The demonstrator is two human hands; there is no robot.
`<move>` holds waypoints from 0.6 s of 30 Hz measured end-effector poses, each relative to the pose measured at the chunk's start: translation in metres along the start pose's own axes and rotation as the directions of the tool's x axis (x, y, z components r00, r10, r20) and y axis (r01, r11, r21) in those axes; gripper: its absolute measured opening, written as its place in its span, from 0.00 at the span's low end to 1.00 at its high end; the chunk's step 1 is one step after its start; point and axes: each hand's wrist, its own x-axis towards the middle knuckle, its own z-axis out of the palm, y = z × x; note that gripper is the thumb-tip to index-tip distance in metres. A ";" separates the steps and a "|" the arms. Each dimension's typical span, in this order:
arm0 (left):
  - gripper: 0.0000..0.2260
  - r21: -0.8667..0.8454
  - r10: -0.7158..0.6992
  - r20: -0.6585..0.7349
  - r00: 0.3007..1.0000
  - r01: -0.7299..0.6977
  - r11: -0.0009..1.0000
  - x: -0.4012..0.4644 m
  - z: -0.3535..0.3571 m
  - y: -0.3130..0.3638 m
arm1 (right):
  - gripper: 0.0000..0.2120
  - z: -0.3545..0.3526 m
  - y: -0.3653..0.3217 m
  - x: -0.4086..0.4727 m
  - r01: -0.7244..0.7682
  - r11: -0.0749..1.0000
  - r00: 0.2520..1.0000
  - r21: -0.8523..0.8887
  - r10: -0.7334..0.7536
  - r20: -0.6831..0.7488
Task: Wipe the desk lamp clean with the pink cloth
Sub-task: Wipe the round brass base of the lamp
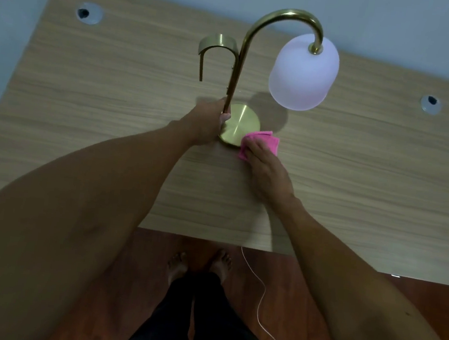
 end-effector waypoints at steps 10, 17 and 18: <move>0.08 -0.043 -0.035 0.012 0.999 0.035 0.998 0.000 0.004 -0.003 | 0.14 -0.046 0.006 0.071 -0.467 0.477 0.778 0.744 0.622 0.089; 0.07 -0.007 -0.018 -0.024 1.000 0.018 1.000 0.000 0.007 -0.004 | 0.35 0.000 -0.057 0.052 -0.627 0.621 0.744 0.470 0.657 0.123; 0.06 0.000 -0.016 -0.032 0.999 0.016 1.000 0.000 0.007 -0.003 | 0.38 0.005 -0.071 0.052 -0.648 0.628 0.729 0.431 0.675 0.113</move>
